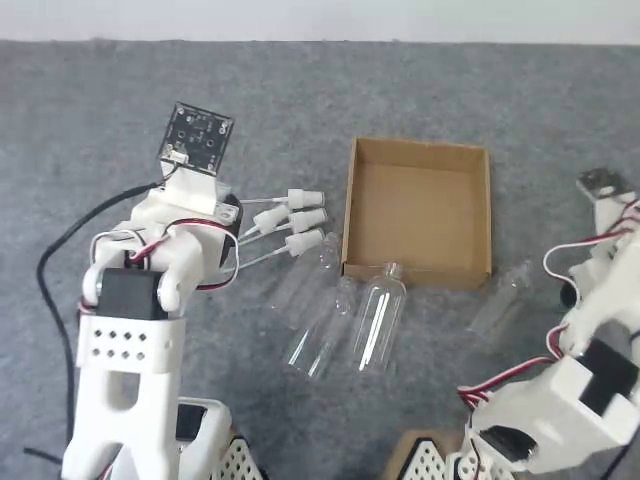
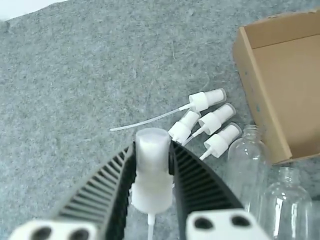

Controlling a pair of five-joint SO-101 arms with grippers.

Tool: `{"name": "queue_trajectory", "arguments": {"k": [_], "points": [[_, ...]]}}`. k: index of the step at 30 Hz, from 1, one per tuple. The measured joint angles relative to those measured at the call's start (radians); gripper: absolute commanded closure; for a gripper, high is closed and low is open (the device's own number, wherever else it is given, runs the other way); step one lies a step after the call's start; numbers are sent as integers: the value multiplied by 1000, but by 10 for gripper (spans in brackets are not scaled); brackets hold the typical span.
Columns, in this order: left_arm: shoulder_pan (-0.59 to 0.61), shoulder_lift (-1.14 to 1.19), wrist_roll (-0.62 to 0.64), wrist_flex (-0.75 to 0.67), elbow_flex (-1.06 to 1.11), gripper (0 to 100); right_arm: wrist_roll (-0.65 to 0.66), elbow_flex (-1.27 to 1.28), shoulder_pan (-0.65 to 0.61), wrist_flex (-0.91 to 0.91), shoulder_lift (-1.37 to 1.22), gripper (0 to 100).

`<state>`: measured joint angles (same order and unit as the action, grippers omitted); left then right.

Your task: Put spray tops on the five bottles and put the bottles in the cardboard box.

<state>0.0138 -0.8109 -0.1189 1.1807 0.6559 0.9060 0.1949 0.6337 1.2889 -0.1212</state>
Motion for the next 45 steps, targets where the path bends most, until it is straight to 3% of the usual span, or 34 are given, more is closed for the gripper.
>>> {"name": "queue_trajectory", "arguments": {"k": [7, 15, 23, 28, 35, 45], "points": [[0, 0, 2, 81, -150, 930, -238, -106, -190, 130, 176, 992], [3, -57, 63, 247, -407, 930, -519, -46, -646, 146, 597, 992], [3, -290, 143, 149, -443, 931, -664, 109, -1108, 49, 761, 992], [5, -336, 241, 21, -443, 931, -735, 298, -1309, -158, 766, 992], [-5, -336, 379, -141, -408, 931, -773, 479, -1456, -373, 766, 992], [-32, -327, 440, -285, -212, 950, -773, 534, -1502, -437, 767, 992]]}}
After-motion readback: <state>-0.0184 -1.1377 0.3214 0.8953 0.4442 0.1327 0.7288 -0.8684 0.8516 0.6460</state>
